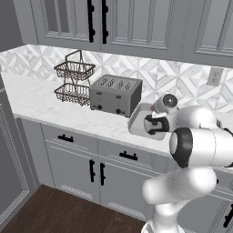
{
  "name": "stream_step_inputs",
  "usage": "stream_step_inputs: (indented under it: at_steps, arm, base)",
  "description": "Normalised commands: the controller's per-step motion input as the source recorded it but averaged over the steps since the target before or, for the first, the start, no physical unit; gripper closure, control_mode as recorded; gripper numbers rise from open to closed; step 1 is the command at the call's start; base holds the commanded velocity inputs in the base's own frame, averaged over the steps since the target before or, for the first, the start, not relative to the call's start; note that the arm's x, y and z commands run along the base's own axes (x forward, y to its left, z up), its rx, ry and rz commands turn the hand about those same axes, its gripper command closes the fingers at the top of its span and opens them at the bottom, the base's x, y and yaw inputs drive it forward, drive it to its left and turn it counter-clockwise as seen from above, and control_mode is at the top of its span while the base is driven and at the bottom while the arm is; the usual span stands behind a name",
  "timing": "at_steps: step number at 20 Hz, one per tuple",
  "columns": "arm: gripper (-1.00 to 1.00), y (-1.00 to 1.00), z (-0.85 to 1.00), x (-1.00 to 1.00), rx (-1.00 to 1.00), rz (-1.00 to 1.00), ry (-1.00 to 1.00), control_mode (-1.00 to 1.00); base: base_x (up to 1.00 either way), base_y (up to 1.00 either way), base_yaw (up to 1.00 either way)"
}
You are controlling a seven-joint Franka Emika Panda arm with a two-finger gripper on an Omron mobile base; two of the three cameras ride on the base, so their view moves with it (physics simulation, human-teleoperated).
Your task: Place one eggplant and one steak in each tupperware on the nearby counter, to pack two identical lunches.
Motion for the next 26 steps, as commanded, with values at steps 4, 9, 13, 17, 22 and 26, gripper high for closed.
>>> stream_step_inputs:
  at_steps: [4,9,13,17,22,26]
  arm:
    - [1.00,-0.20,-0.30,0.23,0.00,0.00,0.00,-1.00]
    - [1.00,-0.21,-0.36,0.27,0.00,0.00,0.00,-1.00]
    - [1.00,-0.08,-0.15,0.42,0.00,0.00,0.00,-1.00]
    - [-1.00,-0.05,-0.10,0.50,0.00,0.00,0.00,-1.00]
    - [-1.00,-0.10,-0.14,0.50,0.00,0.00,0.00,-1.00]
    - [-1.00,-0.07,-0.09,0.32,0.00,0.00,0.00,-1.00]
  base:
    - [0.00,0.00,0.00]
    - [0.00,0.00,0.00]
    - [0.00,0.00,0.00]
    - [0.00,0.00,0.00]
    - [0.00,0.00,0.00]
    - [0.00,0.00,0.00]
